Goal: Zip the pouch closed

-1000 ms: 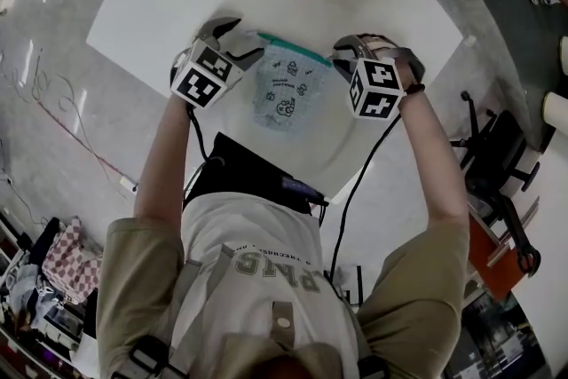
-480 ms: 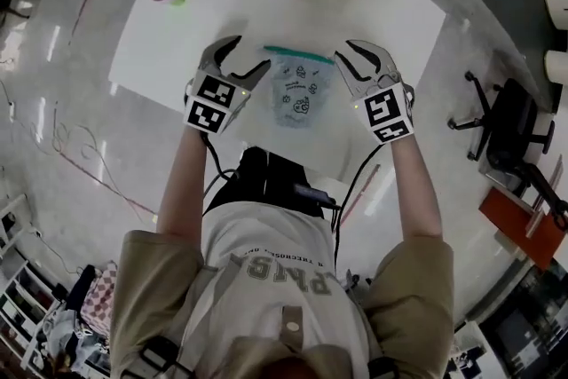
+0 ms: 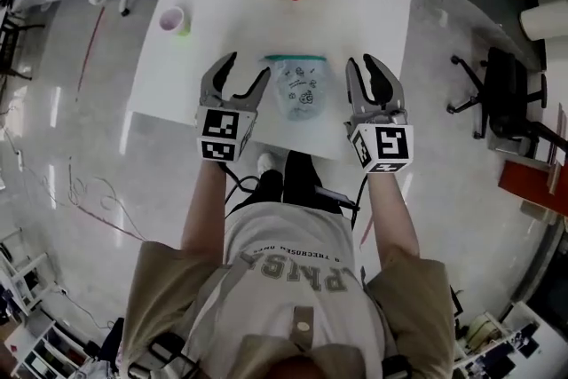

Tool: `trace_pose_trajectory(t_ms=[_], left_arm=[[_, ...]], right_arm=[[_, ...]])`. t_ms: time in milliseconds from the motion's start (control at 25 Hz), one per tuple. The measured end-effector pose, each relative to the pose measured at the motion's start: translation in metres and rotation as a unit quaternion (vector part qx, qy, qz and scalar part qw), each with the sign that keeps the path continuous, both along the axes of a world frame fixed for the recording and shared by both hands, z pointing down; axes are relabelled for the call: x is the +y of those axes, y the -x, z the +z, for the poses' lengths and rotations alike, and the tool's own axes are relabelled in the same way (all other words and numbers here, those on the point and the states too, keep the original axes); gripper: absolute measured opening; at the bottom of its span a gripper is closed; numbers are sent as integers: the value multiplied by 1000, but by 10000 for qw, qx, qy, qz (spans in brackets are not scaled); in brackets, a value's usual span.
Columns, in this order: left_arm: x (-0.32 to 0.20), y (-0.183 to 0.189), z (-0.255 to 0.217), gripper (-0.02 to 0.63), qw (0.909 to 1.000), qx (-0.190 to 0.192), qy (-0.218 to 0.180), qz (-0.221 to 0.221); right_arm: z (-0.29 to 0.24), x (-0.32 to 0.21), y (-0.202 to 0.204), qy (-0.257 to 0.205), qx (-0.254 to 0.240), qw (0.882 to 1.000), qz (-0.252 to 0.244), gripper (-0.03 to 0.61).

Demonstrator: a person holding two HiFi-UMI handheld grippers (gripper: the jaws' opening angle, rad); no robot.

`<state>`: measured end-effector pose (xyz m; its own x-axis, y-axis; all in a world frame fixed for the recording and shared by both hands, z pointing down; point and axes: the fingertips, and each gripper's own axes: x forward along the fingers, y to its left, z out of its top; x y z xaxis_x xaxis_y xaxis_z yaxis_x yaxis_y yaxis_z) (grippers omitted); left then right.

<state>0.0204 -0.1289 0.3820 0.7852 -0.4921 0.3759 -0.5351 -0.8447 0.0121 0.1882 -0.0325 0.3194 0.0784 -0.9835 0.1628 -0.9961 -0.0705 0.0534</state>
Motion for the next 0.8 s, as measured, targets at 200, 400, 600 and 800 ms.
trace_pose_trajectory(t_ms=[200,400,600,800], left_arm=[[18,12,-42,272,9977,531,-211,-358],[31,21,-73,205,9939,835,-519,-495],[34,25,-97,134,9892,1005,-891,-582],[40,24,-118,62,9824,1120,-1382,-567]], right_arm=[[-29,44,6,-482,-265,9944,908,110],[-49,65,29,-676,183,9922,1032,103],[-65,71,40,-815,457,9898,1074,67],[-78,74,50,-1032,678,9871,1023,34]])
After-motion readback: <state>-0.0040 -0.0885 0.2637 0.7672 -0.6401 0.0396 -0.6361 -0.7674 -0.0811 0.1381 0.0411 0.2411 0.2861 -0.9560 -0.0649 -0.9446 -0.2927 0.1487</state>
